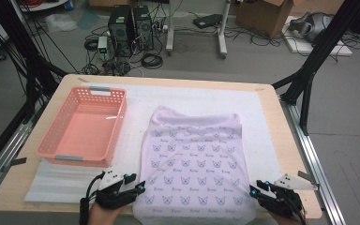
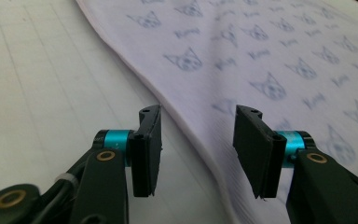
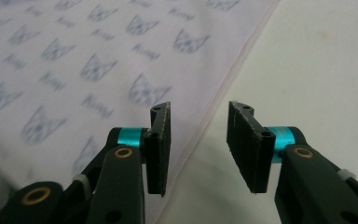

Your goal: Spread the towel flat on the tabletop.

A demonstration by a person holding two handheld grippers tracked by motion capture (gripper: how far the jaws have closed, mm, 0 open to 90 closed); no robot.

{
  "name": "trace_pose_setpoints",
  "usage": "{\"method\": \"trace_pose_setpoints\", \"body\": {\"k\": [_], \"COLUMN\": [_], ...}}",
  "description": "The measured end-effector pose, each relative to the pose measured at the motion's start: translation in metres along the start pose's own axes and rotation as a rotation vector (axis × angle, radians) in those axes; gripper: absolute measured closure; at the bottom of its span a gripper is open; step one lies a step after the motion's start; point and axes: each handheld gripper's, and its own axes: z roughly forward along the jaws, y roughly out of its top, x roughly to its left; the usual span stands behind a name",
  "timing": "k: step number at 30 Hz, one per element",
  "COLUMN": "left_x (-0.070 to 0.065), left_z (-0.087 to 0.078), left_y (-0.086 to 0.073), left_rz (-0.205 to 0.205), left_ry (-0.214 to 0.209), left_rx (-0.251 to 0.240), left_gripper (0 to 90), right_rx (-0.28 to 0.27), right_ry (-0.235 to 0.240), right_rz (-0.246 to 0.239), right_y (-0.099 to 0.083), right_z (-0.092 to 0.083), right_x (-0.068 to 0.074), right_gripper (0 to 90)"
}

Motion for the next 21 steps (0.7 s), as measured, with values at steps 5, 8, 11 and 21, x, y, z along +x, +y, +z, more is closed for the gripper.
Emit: {"method": "trace_pose_setpoints", "body": {"k": [5,8,11,21], "left_x": [0.000,-0.004,-0.004,-0.013], "left_z": [0.012,0.009,0.001,-0.030], "left_y": [0.004,0.000,-0.003,-0.023], "left_rz": [0.000,0.049,0.031,0.042], "left_ry": [-0.070,-0.035,-0.045,-0.098], "left_rx": [0.058,0.056,0.072,0.093], "left_gripper": [59.6,81.1,87.8,87.0], "right_rx": [0.043,0.047,0.057,0.089], "right_ry": [-0.011,-0.010,0.011,0.067], "right_rz": [0.007,-0.029,-0.041,-0.059], "right_y": [0.009,0.008,0.005,-0.016], "right_z": [0.026,0.025,0.020,-0.009], "right_x": [-0.004,-0.003,-0.002,0.002], "right_gripper": [60.0,87.9,88.7,88.6]}}
